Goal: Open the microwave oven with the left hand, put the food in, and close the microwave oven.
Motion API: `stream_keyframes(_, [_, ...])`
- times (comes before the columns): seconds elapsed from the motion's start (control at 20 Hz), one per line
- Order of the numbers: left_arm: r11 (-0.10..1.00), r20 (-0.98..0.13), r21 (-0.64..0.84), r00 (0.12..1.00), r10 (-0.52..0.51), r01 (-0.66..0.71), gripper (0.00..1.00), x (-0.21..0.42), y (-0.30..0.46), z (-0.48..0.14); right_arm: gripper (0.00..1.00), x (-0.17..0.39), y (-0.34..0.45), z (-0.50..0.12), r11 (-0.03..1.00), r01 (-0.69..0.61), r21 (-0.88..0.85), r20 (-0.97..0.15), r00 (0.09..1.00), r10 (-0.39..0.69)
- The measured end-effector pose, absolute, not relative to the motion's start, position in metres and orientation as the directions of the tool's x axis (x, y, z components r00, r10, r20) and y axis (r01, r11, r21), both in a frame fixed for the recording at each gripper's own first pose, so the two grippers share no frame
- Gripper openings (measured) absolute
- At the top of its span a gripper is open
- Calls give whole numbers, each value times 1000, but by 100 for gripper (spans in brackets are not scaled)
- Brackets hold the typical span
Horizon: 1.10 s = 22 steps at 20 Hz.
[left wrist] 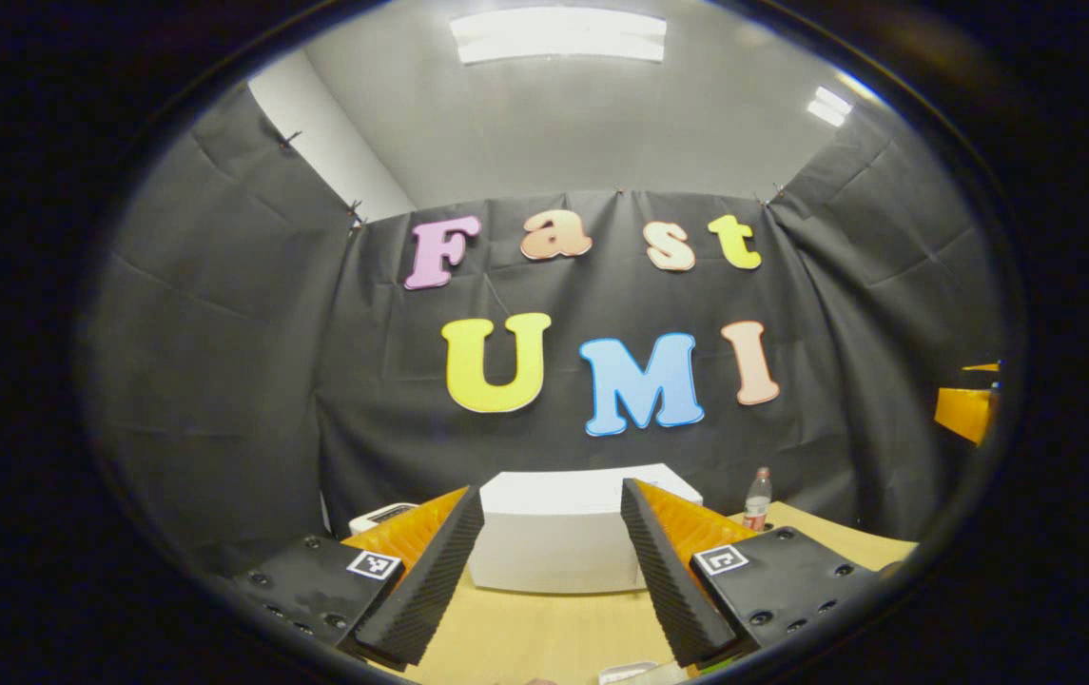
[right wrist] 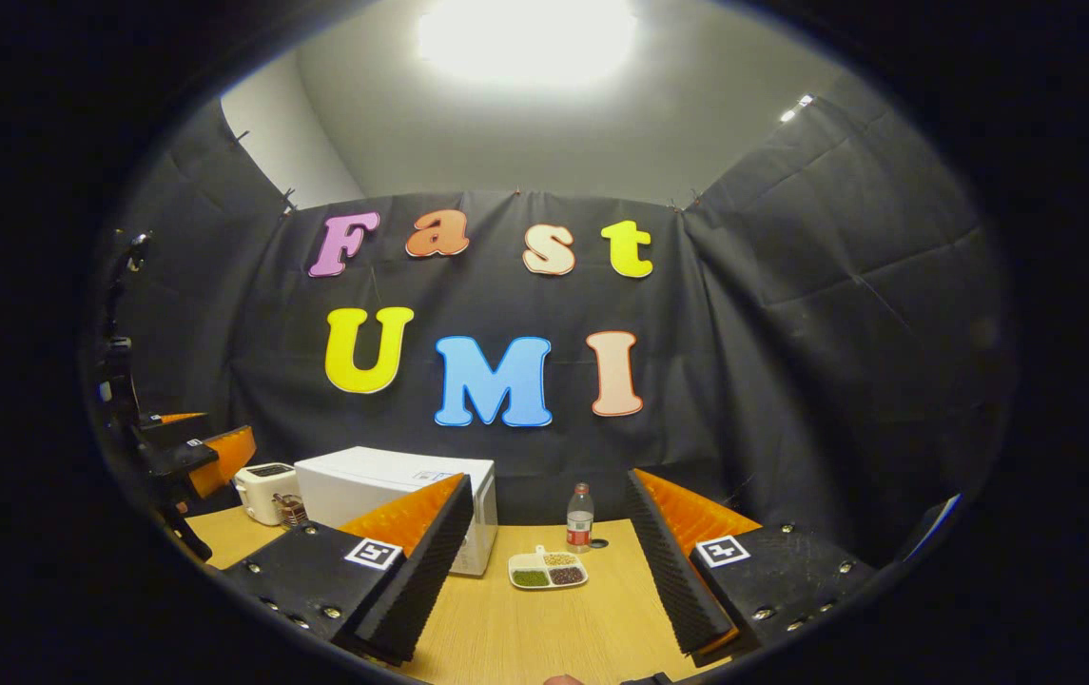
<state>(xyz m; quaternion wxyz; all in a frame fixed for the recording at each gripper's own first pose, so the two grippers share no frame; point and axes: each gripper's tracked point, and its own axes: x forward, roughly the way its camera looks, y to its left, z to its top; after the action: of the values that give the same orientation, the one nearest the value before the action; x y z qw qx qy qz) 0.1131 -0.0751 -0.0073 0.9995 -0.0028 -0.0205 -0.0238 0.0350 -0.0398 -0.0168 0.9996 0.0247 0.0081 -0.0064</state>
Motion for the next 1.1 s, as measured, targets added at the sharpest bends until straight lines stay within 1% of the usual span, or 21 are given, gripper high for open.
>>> stream_keyframes(0.15, [994,35,-12,994,-108,108,99,156,-92,-20,96,45,-43,-14,997,66,46,-14,998,-65])
stream_keyframes(0.4, [980,-13,-21,980,-198,198,99,221,-118,-59,96,59,-53,-23,986,168,17,-38,985,-168])
stream_keyframes(0.5, [973,-31,-19,973,-230,229,96,245,-129,-75,96,62,-56,-28,979,204,2,-52,978,-204])
stream_keyframes(0.55, [969,-39,-17,968,-247,246,98,255,-134,-83,96,64,-58,-30,975,223,-3,-58,973,-222])
stream_keyframes(0.6, [965,-49,-17,964,-263,262,98,265,-141,-93,96,65,-59,-31,971,241,-9,-64,969,-241])
stream_keyframes(0.65, [960,-61,-17,958,-279,279,96,274,-147,-103,96,66,-61,-33,966,260,-15,-69,963,-260])
stream_keyframes(0.7, [955,-74,-17,953,-295,295,98,282,-154,-112,96,67,-62,-35,961,276,-20,-74,958,-276])
stream_keyframes(0.75, [951,-87,-17,947,-309,309,96,291,-161,-120,96,68,-63,-37,956,291,-25,-81,953,-293])
stream_keyframes(0.9, [936,-129,-26,927,-352,352,99,311,-182,-151,96,69,-66,-48,942,332,-43,-109,936,-335])
stream_keyframes(1.1, [922,-188,-30,903,-386,387,96,336,-204,-190,96,70,-66,-56,928,366,-76,-137,918,-373])
